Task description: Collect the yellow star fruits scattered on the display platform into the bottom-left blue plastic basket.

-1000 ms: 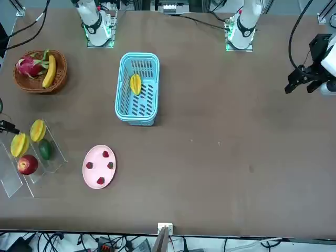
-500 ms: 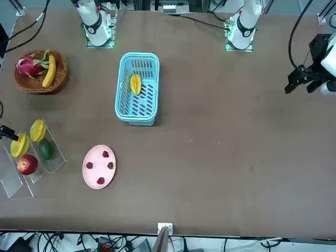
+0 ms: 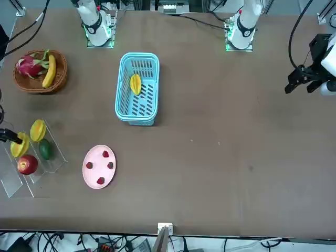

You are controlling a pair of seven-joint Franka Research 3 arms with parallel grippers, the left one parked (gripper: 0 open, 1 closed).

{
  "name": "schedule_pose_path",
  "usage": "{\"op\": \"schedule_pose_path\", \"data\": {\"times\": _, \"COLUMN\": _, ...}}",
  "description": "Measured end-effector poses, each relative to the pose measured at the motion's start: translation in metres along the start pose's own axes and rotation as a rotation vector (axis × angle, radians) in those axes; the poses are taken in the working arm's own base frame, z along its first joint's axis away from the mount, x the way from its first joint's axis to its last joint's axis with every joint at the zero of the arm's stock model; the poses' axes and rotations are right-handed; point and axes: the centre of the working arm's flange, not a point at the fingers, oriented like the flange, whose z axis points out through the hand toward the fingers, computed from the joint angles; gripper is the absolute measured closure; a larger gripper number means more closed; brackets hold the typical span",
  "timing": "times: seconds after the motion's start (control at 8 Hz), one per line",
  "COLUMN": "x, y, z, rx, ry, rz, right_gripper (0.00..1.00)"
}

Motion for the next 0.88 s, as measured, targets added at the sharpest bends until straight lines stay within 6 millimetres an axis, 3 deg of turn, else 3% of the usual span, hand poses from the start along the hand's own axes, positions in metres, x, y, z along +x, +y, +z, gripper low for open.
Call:
{"op": "schedule_pose_path", "data": {"times": 0.12, "x": 0.0, "y": -0.001, "z": 0.0, "rx": 0.002, "ry": 0.001, "rz": 0.0, "right_gripper": 0.03}}
{"op": "schedule_pose_path", "data": {"times": 0.25, "x": 0.002, "y": -0.004, "z": 0.0, "rx": 0.004, "ry": 0.002, "rz": 0.001, "right_gripper": 0.18}}
{"op": "schedule_pose_path", "data": {"times": 0.5, "x": 0.006, "y": -0.01, "z": -0.004, "rx": 0.005, "ry": 0.009, "rz": -0.001, "right_gripper": 0.62}}
{"op": "schedule_pose_path", "data": {"times": 0.62, "x": 0.006, "y": -0.012, "z": -0.007, "rx": 0.006, "ry": 0.01, "rz": -0.004, "right_gripper": 0.74}}
{"op": "schedule_pose_path", "data": {"times": 0.88, "x": 0.008, "y": -0.016, "z": -0.009, "rx": 0.005, "ry": 0.013, "rz": -0.01, "right_gripper": 0.74}}
